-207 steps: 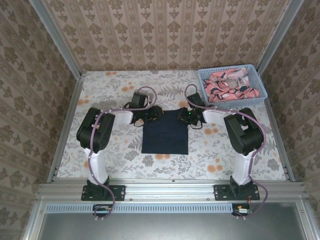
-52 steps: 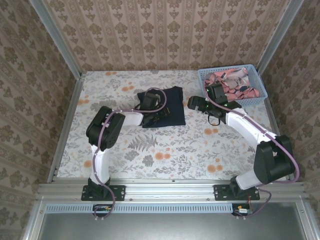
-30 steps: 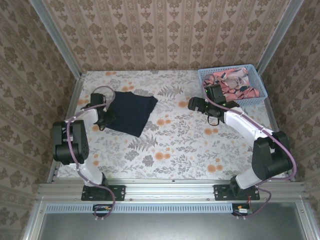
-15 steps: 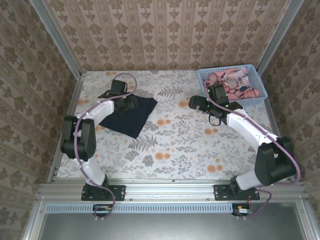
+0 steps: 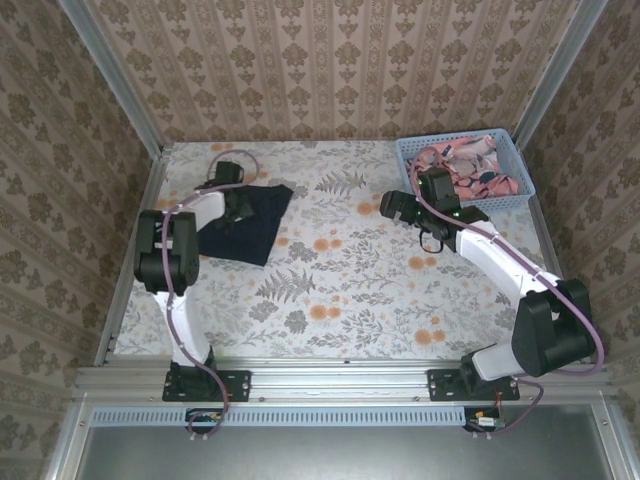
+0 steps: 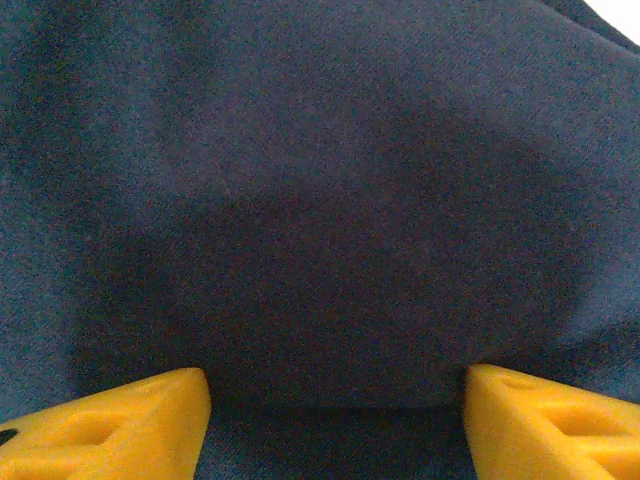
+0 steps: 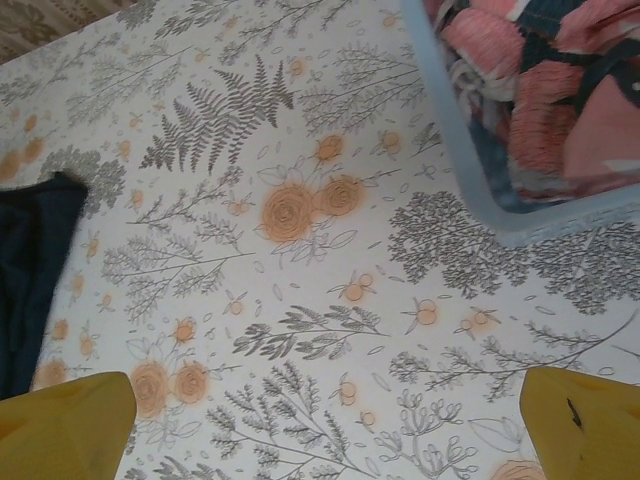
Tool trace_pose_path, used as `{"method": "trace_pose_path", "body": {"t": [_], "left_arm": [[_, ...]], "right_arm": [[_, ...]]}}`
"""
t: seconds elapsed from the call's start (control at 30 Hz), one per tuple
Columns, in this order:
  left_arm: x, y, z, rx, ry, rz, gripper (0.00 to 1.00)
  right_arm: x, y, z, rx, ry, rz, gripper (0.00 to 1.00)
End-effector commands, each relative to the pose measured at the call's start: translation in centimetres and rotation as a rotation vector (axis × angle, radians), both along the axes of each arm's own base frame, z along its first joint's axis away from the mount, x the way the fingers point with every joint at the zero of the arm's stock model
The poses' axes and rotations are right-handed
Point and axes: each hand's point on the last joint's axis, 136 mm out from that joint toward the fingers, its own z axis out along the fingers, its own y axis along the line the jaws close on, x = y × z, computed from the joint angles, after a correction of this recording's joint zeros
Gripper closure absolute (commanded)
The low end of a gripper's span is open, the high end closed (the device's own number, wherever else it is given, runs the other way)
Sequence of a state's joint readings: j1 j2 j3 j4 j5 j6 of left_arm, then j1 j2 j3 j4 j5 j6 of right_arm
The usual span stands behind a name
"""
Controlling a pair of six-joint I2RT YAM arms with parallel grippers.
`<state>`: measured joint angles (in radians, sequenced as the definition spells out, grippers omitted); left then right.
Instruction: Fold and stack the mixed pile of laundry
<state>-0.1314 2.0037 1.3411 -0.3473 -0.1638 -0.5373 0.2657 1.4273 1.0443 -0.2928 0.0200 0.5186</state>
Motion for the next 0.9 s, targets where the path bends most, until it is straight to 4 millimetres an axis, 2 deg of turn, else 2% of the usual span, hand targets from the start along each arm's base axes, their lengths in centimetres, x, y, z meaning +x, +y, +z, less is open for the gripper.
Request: {"method": "trace_pose_path", "body": {"t": [0.0,0.17,0.3,0.47,0.53,0.57,0.6,0.7,0.77,0.87], "left_arm": [[-1.6,4.5,-1.3,0.004,0.073,0.086,0.30],[-0.2,6.0,-2.4,-0.192,0.092,0.110,0.30],[-0.2,8.2,-3.0,-0.262,0.123,0.162,0.30],[-1.2,10.0,-3.2,-0.312,0.120,0.203,0.29],[-1.1,9.7,-2.8,-0.339,0.108,0.190,0.21],[-0.8,9.4,-2.3,-0.353,0.096,0.174,0.05],[-0.5,8.9,-1.5,-0.369,0.081,0.154,0.00],[0.4,7.1,2.0,-0.397,0.007,0.084,0.00],[0.6,5.8,4.6,-0.390,-0.050,0.040,0.00],[0.4,3.9,9.0,-0.380,-0.151,-0.018,0.00]], "right_arm": [[1.2,-2.5,0.2,-0.063,-0.007,-0.053,0.00],[3.7,-6.4,0.9,-0.093,-0.016,-0.139,0.00],[6.1,-11.0,1.1,-0.161,0.016,-0.238,0.00],[9.5,-14.5,-0.7,-0.212,0.071,-0.302,0.00],[10.9,-15.8,-1.4,-0.217,0.098,-0.333,0.00],[11.5,-16.4,-1.8,-0.228,0.111,-0.340,0.00],[12.1,-17.0,-2.5,-0.247,0.129,-0.352,0.00],[14.4,-17.2,-3.7,-0.239,0.165,-0.326,0.00],[15.2,-16.4,-5.8,-0.212,0.226,-0.283,0.00],[16.4,-15.5,-7.2,-0.168,0.260,-0.243,0.12]]}}
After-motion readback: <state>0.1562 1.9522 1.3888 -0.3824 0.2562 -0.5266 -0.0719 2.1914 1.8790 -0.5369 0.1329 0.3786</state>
